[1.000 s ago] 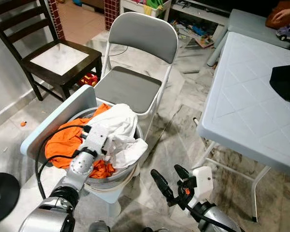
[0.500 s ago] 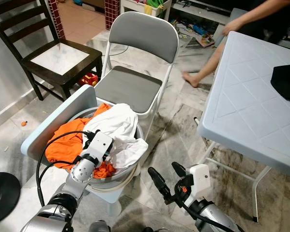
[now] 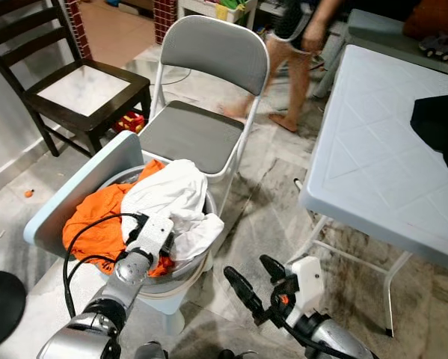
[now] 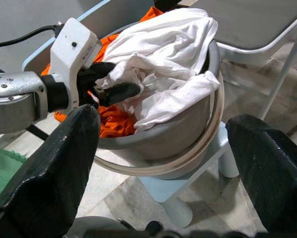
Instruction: Hang hanger
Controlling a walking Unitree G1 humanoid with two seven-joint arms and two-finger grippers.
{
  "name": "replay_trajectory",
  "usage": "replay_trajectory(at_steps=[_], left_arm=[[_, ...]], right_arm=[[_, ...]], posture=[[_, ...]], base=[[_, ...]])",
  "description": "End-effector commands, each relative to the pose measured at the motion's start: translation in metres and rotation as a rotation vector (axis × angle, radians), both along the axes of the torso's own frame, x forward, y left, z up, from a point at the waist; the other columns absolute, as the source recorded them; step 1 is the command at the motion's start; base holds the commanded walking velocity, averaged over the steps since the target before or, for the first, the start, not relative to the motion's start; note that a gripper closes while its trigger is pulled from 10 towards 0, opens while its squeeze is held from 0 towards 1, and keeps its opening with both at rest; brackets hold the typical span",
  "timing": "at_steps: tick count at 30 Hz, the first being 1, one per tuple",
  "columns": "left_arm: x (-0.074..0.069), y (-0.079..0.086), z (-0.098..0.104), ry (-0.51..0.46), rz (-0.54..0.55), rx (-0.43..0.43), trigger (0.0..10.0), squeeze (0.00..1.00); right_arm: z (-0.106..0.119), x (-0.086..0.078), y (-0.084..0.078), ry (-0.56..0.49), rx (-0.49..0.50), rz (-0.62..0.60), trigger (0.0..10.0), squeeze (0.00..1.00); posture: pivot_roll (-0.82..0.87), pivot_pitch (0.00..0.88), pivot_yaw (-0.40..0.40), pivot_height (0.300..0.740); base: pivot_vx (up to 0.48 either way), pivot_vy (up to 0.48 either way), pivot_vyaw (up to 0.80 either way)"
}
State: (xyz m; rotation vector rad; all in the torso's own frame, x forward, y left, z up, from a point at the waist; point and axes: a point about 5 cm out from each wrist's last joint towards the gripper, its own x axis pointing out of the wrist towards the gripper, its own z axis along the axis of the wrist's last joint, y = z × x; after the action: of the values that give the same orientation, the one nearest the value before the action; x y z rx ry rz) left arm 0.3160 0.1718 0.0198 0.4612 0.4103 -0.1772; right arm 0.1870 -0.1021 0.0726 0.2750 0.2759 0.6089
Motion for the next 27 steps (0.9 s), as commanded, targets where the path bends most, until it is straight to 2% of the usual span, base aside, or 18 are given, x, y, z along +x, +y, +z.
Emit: replay_trajectory(at_steps=[1,7,22,27], left_arm=[[-0.004,0.005,-0.005,0.041,0.017,0.020,0.0,0.00],[-0.002,0.017,-0.004,0.063,0.073,0.020,0.0,0.00],[-0.003,0.020,-0.005,0.078,0.086,0.021,0.0,0.00],[-0.004,0.020,-0.006,0.080,0.098,0.021,0.0,0.00]], right_arm=[[0.003,0.000,-0.006,-0.006,-0.006,-0.016,10.0,0.00],[0.005,-0.001,-0.005,-0.003,-0.006,-0.020,10.0,0.00],[0.004,0.002,-0.004,-0.001,-0.004,-0.026,10.0,0.00],[0.005,-0.001,-0.001,0.016,0.035,0.003,10.0,0.00]], posture=[[0.09,0.165,-0.139,0.740],[0.08,0.163,-0.130,0.740],[0.10,0.162,-0.129,0.740],[0.10,0.161,-0.131,0.740]], base=[[0.000,0.000,0.00],[0.000,0.000,0.00],[0.000,0.000,0.00],[0.000,0.000,0.00]])
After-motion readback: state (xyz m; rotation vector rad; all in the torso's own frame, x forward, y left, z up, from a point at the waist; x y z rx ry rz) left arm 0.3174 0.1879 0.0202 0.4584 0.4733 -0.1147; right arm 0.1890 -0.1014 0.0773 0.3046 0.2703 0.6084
